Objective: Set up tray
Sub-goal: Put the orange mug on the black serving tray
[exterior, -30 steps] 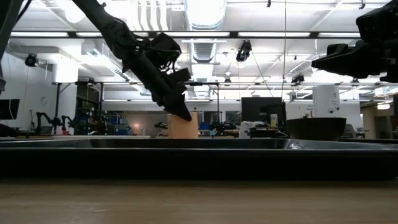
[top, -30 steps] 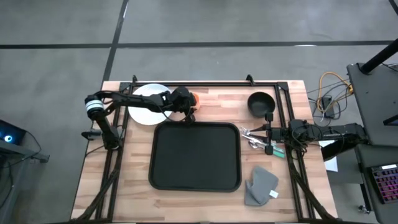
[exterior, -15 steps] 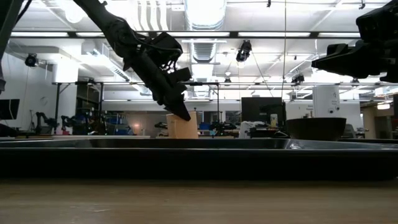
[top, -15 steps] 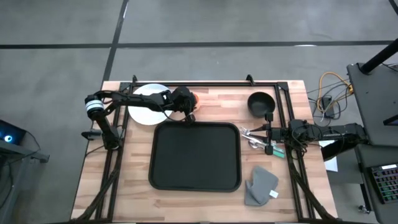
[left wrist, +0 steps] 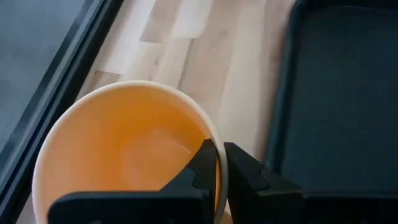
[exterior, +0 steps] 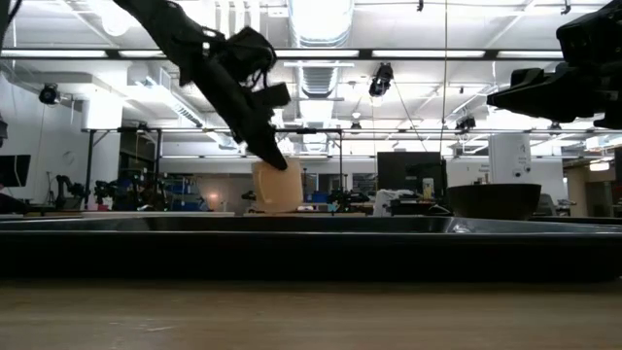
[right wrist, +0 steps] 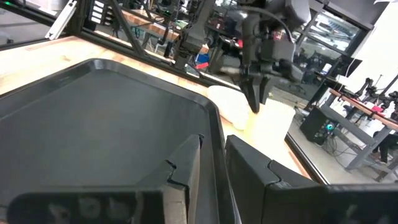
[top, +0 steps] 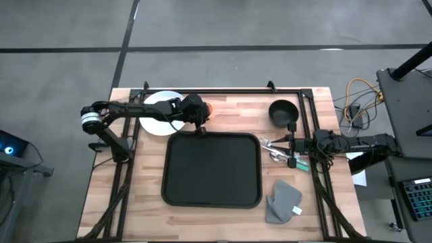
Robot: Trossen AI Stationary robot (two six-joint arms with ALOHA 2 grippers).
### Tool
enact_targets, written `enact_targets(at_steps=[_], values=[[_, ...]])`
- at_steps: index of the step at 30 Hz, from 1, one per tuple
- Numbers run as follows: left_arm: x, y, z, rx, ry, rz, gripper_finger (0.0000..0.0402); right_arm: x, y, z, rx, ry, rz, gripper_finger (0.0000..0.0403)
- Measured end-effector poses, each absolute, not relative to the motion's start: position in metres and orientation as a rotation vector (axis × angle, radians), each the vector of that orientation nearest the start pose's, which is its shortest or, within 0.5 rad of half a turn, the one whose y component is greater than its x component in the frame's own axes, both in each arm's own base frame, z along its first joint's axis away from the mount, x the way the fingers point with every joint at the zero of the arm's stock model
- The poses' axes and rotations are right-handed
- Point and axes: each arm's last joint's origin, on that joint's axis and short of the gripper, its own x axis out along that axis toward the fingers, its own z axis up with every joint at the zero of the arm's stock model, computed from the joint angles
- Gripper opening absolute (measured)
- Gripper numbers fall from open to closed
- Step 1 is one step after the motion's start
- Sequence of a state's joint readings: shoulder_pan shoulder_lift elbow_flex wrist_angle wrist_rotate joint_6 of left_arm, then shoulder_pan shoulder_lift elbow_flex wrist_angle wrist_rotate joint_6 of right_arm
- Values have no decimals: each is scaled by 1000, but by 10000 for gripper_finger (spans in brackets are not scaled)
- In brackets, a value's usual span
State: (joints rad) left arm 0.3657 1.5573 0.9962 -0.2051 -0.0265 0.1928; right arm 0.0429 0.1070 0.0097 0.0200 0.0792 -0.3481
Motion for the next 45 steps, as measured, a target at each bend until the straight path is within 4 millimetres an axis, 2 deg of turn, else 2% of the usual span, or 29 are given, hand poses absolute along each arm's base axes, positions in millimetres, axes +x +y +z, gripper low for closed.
enact_targets(at_steps=[9, 15, 27, 35, 45], values=[[285, 83, 243, 73, 854, 209, 0, 104, 2, 160, -353, 83, -22, 68], [281, 67, 249, 94, 834, 163, 0, 104, 2, 160, -353, 83, -23, 68], [275, 52, 232, -6, 899, 162, 0, 104, 2, 160, -353, 83, -22, 68], [272, 35, 223, -113, 914, 184, 0, 104, 2, 160, -353, 83, -22, 68], [268, 19, 212, -215, 924, 323, 0, 104, 2, 160, -353, 83, -22, 68]])
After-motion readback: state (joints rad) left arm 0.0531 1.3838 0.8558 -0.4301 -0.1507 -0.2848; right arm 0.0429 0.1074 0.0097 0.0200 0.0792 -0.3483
